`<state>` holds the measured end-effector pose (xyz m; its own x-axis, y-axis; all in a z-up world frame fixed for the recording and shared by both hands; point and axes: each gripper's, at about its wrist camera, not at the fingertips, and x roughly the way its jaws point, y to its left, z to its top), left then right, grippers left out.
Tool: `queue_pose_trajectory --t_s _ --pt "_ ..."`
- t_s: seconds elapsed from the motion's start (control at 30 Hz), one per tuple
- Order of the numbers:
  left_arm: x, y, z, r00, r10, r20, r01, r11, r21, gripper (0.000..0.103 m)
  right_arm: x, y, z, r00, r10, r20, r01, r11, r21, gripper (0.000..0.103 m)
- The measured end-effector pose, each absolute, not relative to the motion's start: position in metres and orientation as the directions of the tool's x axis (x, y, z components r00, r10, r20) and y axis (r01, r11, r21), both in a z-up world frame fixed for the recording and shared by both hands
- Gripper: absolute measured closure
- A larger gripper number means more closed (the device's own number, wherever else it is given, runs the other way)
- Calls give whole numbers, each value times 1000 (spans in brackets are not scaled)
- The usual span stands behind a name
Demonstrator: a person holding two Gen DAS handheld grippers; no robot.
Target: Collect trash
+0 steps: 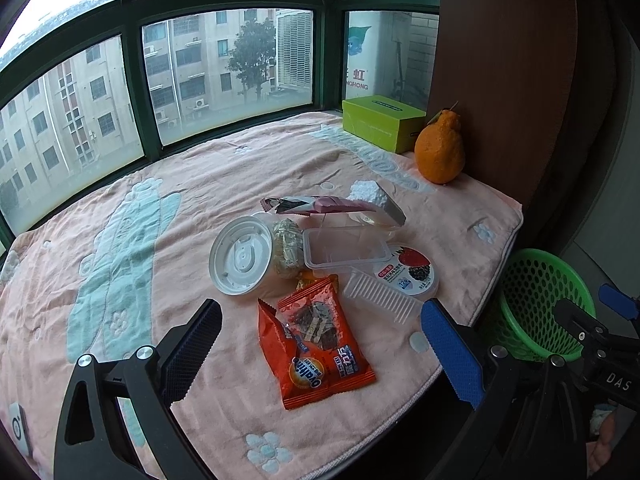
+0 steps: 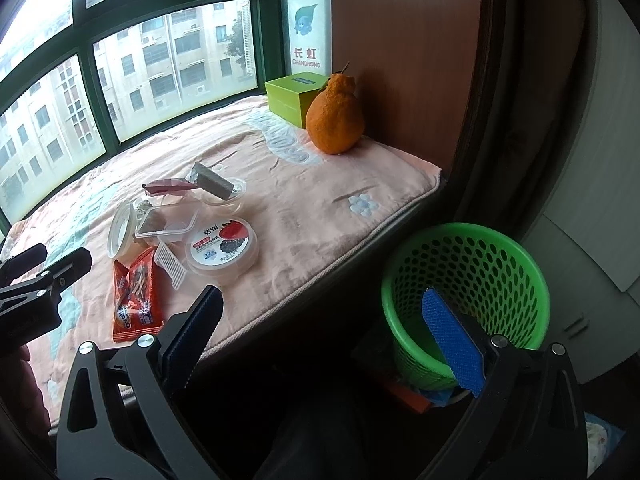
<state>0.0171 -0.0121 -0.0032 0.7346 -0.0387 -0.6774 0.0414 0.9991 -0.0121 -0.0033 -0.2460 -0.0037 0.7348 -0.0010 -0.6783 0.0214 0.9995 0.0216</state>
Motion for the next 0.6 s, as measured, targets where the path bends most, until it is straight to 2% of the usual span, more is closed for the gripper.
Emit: queue_pose_trajectory --t_s 0.6 --pt "40 20 -4 724 5 -690 -24 1000 -18 7 25 -225 -9 726 50 -686 -49 999 21 4"
